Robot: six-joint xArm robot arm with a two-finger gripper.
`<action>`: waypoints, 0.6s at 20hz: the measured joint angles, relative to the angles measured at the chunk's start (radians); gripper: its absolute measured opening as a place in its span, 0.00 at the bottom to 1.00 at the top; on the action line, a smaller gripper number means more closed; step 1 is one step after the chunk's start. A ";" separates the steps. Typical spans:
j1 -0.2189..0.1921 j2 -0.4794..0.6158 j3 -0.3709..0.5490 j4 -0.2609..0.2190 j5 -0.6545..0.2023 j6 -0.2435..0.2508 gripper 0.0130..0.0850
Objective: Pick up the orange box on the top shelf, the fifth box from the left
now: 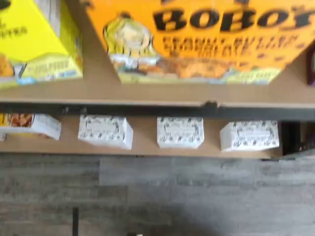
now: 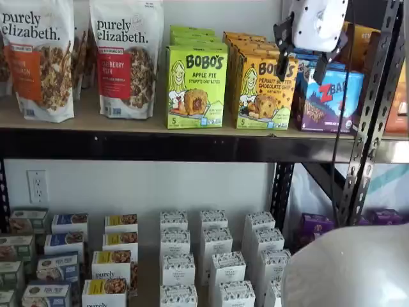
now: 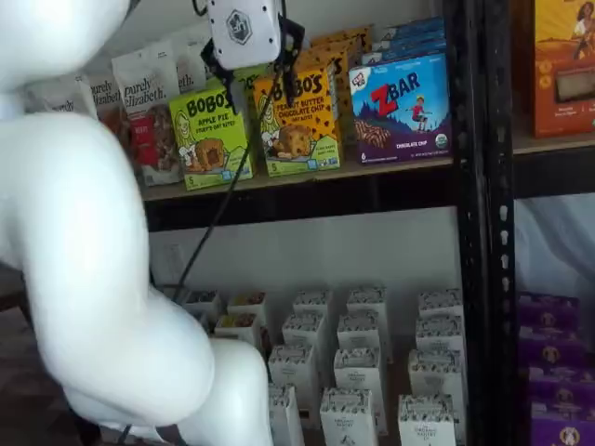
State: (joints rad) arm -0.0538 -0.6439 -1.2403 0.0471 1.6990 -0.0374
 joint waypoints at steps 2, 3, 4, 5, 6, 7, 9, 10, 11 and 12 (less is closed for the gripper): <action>-0.008 0.045 -0.034 0.008 -0.023 -0.008 1.00; -0.013 0.068 -0.053 0.018 -0.030 -0.012 1.00; -0.017 0.093 -0.074 0.028 -0.033 -0.015 1.00; -0.021 0.115 -0.095 0.041 -0.036 -0.018 1.00; -0.026 0.135 -0.114 0.057 -0.045 -0.022 1.00; -0.029 0.146 -0.124 0.070 -0.055 -0.025 1.00; -0.029 0.150 -0.127 0.073 -0.073 -0.027 1.00; -0.031 0.154 -0.129 0.077 -0.090 -0.030 1.00; -0.034 0.157 -0.131 0.081 -0.099 -0.033 1.00; -0.037 0.162 -0.136 0.085 -0.102 -0.036 1.00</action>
State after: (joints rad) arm -0.0903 -0.4816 -1.3758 0.1325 1.5965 -0.0733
